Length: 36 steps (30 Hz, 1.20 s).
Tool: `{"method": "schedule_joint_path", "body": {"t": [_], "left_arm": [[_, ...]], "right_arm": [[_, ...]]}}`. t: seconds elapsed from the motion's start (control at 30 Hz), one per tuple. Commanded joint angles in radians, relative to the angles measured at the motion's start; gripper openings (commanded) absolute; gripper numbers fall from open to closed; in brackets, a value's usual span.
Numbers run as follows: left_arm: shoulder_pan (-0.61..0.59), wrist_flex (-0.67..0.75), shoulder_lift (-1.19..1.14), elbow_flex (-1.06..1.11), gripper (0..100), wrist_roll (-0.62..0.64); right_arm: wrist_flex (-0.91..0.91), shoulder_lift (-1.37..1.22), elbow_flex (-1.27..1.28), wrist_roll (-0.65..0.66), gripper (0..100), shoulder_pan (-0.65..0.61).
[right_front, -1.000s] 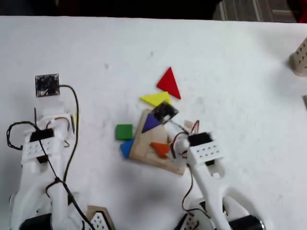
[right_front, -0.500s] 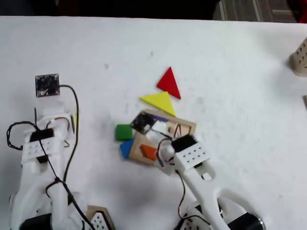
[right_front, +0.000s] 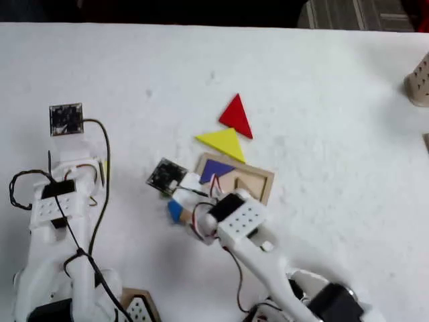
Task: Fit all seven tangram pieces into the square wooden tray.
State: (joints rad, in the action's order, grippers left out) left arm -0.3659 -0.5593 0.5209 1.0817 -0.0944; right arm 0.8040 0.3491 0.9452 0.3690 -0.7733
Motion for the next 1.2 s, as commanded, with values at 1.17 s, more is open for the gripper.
{"method": "schedule_joint_path", "body": {"t": [1.17], "left_arm": [[0.019,0.021,-0.002,-0.017,18,-0.014]], "right_arm": [[0.096,0.274,0.207,0.058,3.1,0.349]]}}
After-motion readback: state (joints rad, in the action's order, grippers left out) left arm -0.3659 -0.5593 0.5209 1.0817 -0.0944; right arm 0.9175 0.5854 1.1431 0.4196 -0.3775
